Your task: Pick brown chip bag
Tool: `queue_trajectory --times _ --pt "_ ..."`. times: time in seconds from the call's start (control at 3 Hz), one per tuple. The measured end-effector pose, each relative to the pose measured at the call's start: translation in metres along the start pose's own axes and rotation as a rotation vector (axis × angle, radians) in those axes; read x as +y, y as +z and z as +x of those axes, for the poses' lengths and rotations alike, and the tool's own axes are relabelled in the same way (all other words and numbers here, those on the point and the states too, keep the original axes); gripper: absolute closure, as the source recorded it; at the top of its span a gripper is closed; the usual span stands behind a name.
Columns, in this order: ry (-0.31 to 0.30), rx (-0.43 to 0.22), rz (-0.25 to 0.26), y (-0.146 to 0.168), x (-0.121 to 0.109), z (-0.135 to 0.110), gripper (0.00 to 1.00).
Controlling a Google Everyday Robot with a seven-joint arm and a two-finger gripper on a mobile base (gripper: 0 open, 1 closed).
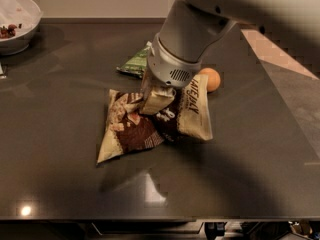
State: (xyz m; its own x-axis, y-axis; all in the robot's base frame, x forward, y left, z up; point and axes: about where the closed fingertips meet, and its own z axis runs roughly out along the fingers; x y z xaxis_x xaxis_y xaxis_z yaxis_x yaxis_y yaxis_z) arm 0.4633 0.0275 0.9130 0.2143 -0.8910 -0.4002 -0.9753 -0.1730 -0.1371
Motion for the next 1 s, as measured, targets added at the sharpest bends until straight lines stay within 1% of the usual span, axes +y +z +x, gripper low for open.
queue_trajectory --times 0.67,1.0 --pt "-0.103 -0.057 0.076 -0.077 0.000 -0.014 1.00" --pt "-0.160 -0.082 0.126 -0.114 0.001 -0.025 1.00"
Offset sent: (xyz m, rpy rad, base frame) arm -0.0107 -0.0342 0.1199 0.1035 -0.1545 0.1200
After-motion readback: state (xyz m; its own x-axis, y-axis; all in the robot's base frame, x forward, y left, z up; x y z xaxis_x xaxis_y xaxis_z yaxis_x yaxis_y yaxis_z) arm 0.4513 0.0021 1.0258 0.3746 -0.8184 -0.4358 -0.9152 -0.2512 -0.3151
